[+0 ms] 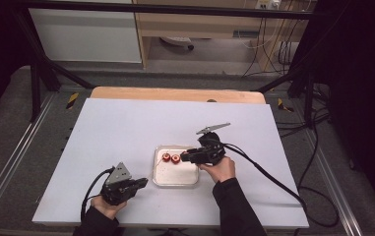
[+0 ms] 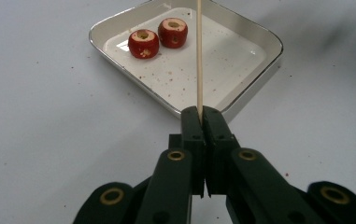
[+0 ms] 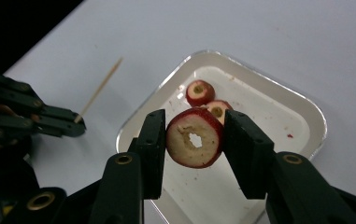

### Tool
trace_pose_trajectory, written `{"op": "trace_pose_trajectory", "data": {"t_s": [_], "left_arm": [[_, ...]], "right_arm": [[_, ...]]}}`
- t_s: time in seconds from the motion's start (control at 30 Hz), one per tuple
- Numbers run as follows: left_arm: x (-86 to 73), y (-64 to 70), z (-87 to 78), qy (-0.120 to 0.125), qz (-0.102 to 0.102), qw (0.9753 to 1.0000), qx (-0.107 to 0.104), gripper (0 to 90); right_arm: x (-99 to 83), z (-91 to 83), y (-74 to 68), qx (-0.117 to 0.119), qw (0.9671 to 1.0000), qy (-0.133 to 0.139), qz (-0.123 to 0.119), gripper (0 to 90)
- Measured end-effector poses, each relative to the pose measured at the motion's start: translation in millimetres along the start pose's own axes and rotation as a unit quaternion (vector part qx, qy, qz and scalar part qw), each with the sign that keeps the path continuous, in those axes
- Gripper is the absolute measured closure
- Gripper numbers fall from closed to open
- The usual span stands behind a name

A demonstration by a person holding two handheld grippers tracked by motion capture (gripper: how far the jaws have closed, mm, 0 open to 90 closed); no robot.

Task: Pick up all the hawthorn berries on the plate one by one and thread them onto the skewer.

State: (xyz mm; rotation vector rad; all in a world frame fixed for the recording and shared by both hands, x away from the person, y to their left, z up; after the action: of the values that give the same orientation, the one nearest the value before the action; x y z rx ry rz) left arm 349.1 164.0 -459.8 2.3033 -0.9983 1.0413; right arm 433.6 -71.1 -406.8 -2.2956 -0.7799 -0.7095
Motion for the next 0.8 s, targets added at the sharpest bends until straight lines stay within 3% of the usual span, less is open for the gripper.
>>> {"op": "trace_pose_trajectory", "data": {"t_s": [0.07, 0.13, 0.33, 0.63, 0.73, 0.77, 0.8], "left_arm": [[0.1, 0.1, 1.4, -0.001, -0.006, 1.0, 0.006, 88.5], [1.0, 1.0, 3.7, -0.001, -0.015, 0.9998, 0.014, 88.5], [3.6, 3.7, 6.6, 0.005, -0.031, 0.9992, 0.023, 88.5], [14.5, 13.6, 12.3, 0.037, -0.062, 0.997, 0.03, 88.5], [16.7, 16.7, 15.0, 0.04, -0.066, 0.9966, 0.029, 88.5], [17.8, 17.8, 16.0, 0.042, -0.068, 0.9965, 0.026, 88.5], [20.1, 20.5, 18.3, 0.046, -0.073, 0.9961, 0.02, 88.5]], "right_arm": [[-0.1, -1.9, 0.5, 0.006, 0.9998, 0.015, 0.006, 60.4], [0.1, -5.7, 2.2, 0.024, 0.9975, 0.062, 0.022, 60.4], [-0.1, -6.7, 4.9, 0.035, 0.9894, 0.134, 0.045, 60.4], [8.3, -8.9, 7.1, 0.055, 0.9662, 0.238, 0.081, 60.5], [11.6, -9.5, 7.2, 0.06, 0.9592, 0.261, 0.089, 60.6], [11.6, -9.5, 7.2, 0.06, 0.9592, 0.261, 0.089, 60.6], [13.5, -9.8, 7.4, 0.062, 0.9553, 0.273, 0.095, 60.7]]}}
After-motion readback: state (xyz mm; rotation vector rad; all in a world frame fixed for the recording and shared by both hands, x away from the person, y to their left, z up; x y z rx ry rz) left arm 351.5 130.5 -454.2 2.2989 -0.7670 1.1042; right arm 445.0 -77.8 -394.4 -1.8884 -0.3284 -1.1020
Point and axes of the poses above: each handheld gripper's, and its own axes: z roughly forward along the jaws, x roughly out of its top, y roughly to its right, the point moved 5 cm from there along z, roughly forward along the jaws, and after that the axes turned 3 degrees about -y, right-handed, at the moved point
